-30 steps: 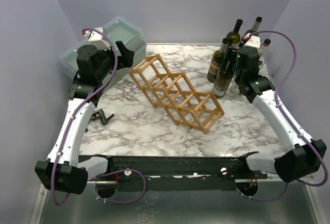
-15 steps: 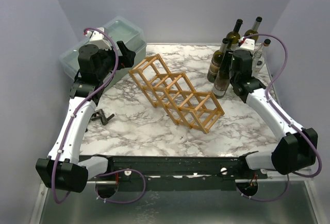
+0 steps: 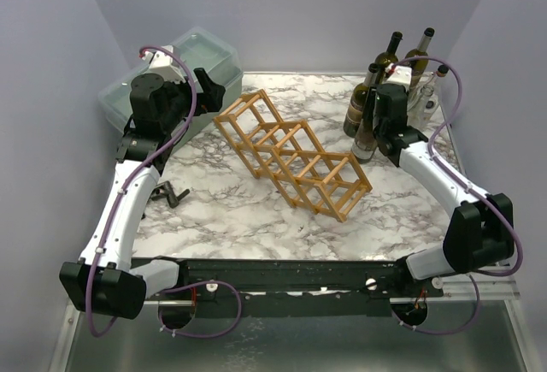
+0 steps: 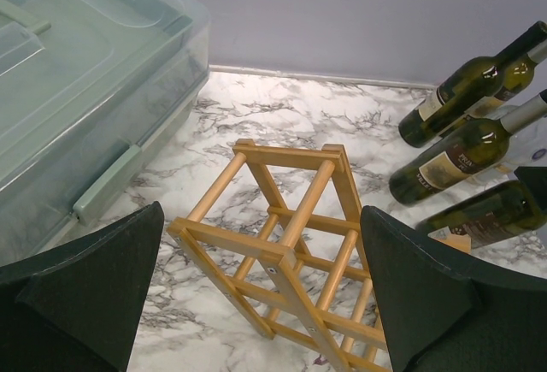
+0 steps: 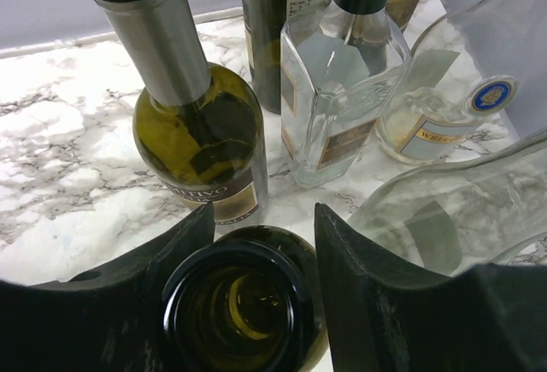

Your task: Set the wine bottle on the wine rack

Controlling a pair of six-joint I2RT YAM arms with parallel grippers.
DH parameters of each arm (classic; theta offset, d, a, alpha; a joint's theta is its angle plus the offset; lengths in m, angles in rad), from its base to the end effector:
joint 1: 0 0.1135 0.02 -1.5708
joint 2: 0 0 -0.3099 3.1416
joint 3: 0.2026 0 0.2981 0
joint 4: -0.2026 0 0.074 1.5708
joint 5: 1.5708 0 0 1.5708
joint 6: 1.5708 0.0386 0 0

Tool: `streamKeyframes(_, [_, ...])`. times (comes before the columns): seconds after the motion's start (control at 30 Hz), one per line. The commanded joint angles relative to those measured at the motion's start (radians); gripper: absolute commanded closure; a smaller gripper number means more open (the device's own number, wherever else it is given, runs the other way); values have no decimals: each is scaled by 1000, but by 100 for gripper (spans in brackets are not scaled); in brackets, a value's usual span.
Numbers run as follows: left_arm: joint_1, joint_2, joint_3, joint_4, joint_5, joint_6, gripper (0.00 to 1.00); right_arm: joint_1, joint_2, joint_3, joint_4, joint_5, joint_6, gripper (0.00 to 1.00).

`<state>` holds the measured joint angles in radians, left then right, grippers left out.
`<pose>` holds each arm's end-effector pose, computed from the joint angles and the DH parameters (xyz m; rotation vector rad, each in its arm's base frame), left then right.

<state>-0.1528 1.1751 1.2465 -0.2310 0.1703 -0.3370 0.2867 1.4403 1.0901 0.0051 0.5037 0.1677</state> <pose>0.2937 -0.0518 0.4623 -0.0342 1.7546 -0.5065 0.3659 0.0885 0.3405 0.2235 1.8617 -0.1703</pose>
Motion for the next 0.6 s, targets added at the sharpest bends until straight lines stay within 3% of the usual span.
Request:
streamKeyframes(0.0, [-5, 5, -10, 18, 28, -8, 1, -4, 21, 18, 41, 39, -22, 48])
streamKeyframes(0.3, [-5, 16, -6, 12, 30, -16, 1, -4, -31, 80, -3, 22, -26, 71])
streamKeyframes(0.4, [-5, 25, -1, 7, 32, -21, 1, -4, -55, 112, -29, 28, -40, 85])
streamKeyframes(0.57, [-6, 30, -3, 7, 35, -23, 1, -3, -88, 180, -66, 27, -51, 93])
